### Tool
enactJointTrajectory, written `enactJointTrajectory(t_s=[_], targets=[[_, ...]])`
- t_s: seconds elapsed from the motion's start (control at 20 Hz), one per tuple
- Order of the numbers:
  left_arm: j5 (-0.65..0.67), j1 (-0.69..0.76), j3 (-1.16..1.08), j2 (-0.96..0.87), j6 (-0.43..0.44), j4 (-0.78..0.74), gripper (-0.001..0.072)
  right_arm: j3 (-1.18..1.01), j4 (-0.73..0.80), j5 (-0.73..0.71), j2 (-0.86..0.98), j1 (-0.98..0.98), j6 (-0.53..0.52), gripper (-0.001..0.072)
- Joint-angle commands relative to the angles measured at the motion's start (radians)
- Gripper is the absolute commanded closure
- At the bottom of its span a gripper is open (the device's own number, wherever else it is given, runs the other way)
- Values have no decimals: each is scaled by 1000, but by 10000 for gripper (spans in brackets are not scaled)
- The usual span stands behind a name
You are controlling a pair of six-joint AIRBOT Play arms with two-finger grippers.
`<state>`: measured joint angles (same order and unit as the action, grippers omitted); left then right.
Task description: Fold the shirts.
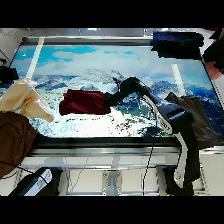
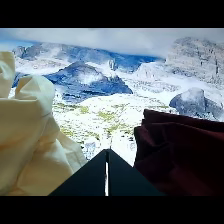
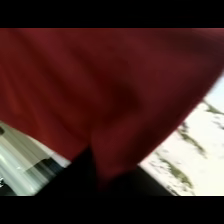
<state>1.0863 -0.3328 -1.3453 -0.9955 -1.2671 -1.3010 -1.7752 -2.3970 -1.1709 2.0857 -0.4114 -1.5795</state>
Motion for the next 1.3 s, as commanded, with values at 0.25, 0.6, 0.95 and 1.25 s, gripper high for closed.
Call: enactJointTrajectory(t_s=[0.25, 0.6, 0.95, 1.25], targets=[[0, -1, 0, 1, 0, 0, 695, -391, 6, -103, -102, 101, 11, 689], [0, 0, 0, 1, 0, 3, 695, -287, 190, -258, -448, 523, 80, 690], [0, 0, 0, 1, 0, 4, 695, -178, 540, -688, -632, 877, 40, 690], [0, 0, 0, 1, 0, 23, 695, 322, 807, -691, -811, 978, -4, 690]])
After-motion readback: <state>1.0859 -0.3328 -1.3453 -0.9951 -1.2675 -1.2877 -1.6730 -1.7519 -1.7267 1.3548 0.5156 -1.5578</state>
